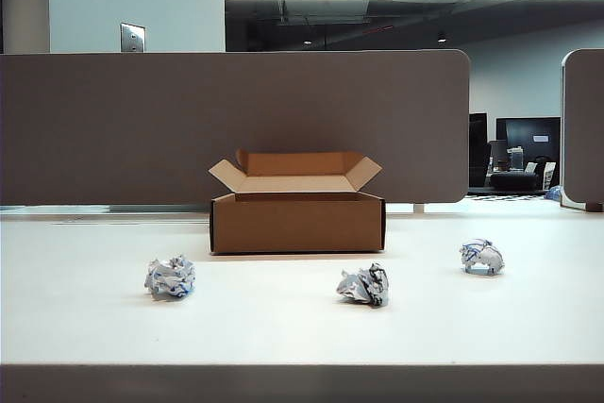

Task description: Pick up all the paper balls on the table and put them in the paper box.

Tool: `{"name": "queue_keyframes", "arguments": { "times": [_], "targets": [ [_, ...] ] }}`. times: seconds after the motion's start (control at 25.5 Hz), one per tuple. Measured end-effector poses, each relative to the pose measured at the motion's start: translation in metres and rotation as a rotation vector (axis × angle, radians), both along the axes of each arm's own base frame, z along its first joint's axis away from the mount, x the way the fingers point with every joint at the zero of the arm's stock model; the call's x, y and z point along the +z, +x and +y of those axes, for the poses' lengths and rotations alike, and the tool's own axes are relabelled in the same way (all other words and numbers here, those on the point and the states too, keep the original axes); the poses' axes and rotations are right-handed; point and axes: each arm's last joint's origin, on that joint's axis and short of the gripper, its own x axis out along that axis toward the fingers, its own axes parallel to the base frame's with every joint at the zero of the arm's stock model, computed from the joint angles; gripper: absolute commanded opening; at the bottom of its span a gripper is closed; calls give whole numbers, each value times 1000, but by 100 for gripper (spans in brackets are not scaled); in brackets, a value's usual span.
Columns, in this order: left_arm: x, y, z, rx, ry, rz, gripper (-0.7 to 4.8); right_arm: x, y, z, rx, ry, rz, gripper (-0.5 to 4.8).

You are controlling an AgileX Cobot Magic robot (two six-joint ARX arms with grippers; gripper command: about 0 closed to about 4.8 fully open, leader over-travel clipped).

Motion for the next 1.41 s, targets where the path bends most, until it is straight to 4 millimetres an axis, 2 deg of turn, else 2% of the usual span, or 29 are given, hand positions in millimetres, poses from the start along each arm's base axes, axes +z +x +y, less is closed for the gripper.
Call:
{"name": "queue_keyframes", "arguments": {
  "times": [0.04, 0.12, 0.31, 0.35, 0.43, 0.47, 0.59, 0.63, 0.75, 0.86, 0.9, 0.94, 1.06, 1.41],
  "targets": [
    [-5, 8, -4, -51, -3, 26, -5, -2, 15, 6, 47, -56, 62, -2],
    [-10, 15, -12, -107, 5, 53, -5, -11, 33, 16, 107, -121, 142, -2],
    [-29, 30, -35, -243, 127, 129, 1, -39, 60, 34, 199, -186, 287, -1],
    [-33, 31, -40, -272, 155, 146, 25, -44, 67, 37, 201, -192, 316, 0],
    [-41, 32, -53, -350, 225, 168, 112, -58, 78, 42, 209, -202, 373, 14],
    [-46, 33, -59, -381, 259, 182, 153, -64, 83, 43, 213, -205, 400, 49],
    [-66, 40, -75, -445, 352, 270, 158, -86, 99, 48, 224, -215, 490, 187],
    [-70, 42, -79, -459, 359, 292, 166, -94, 104, 49, 227, -217, 519, 210],
    [-85, 48, -86, -492, 375, 364, 245, -114, 114, 51, 232, -221, 602, 265],
    [-102, 58, -89, -497, 372, 454, 274, -125, 121, 52, 234, -222, 636, 417],
    [-108, 60, -90, -499, 371, 485, 289, -129, 123, 53, 235, -222, 646, 441],
    [-115, 62, -92, -505, 373, 526, 289, -137, 127, 54, 228, -205, 671, 441],
    [-129, 67, -96, -525, 357, 592, 289, -144, 133, 55, 204, -139, 688, 441],
    [-139, 73, -99, -531, 356, 610, 311, -166, 144, 58, 183, -96, 736, 441]
  ]
}}
